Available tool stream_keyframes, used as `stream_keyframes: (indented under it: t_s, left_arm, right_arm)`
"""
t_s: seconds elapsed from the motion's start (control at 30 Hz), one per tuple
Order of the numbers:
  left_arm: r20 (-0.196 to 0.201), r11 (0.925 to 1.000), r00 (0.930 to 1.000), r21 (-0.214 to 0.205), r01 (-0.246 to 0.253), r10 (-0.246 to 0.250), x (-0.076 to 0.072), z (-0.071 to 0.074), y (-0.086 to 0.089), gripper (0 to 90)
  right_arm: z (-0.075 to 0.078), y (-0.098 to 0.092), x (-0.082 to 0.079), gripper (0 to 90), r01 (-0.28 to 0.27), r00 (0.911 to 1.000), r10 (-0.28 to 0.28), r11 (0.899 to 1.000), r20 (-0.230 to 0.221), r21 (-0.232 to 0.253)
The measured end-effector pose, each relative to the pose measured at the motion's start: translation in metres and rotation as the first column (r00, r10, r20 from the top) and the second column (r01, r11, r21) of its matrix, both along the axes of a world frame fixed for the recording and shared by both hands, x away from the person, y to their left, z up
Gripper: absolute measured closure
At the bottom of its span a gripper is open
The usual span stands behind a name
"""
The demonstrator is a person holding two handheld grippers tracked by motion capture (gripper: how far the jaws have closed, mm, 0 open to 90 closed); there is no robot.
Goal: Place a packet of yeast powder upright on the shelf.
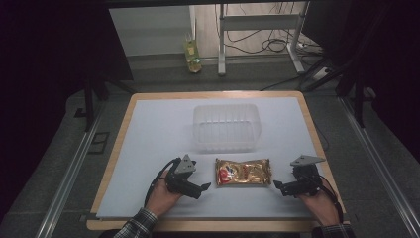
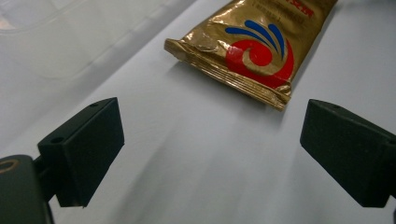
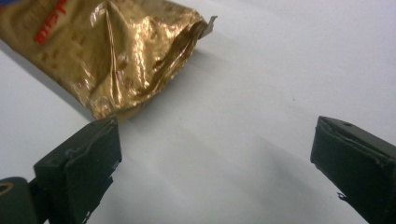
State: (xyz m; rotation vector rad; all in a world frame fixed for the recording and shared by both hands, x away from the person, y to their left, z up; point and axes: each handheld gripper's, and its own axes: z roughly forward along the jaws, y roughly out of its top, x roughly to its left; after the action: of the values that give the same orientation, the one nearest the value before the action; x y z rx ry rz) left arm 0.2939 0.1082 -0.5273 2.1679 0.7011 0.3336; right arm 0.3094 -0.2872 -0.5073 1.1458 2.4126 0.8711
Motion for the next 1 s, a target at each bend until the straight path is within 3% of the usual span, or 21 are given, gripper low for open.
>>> stream_keyframes:
  t_s: [0.13, 0.23, 0.67, 1.0]
  left_arm:
    - [0.004, 0.9998, 1.0000, 0.017, 0.009, -0.009, 0.0005, -0.0007, -0.0021, 7.0]
    - [0.004, 0.9998, 0.9998, -0.005, 0.019, -0.019, 0.0007, 0.0011, -0.0007, 6.8]
    - [-0.004, 0.9999, 1.0000, -0.011, 0.009, -0.009, 0.0009, 0.0025, -0.0031, 10.5]
    - [0.002, 0.9996, 0.9997, -0.015, 0.025, -0.025, 0.0006, 0.0034, -0.0062, 19.2]
  right_arm:
    - [-0.0038, 0.0032, 0.0013, 0.0, -0.036, 0.9994, 0.036, 0.999, -0.004, 0.008]
    - [-0.0049, 0.0026, 0.0016, 0.0, -0.043, 0.9991, 0.043, 0.999, -0.002, 0.001]
    - [-0.0090, 0.0027, 0.0033, 0.0, -0.046, 0.9989, 0.046, 0.999, -0.009, -0.010]
    - [-0.0086, 0.0027, 0.0033, 0.1, -0.040, 0.9991, 0.040, 0.999, -0.011, -0.007]
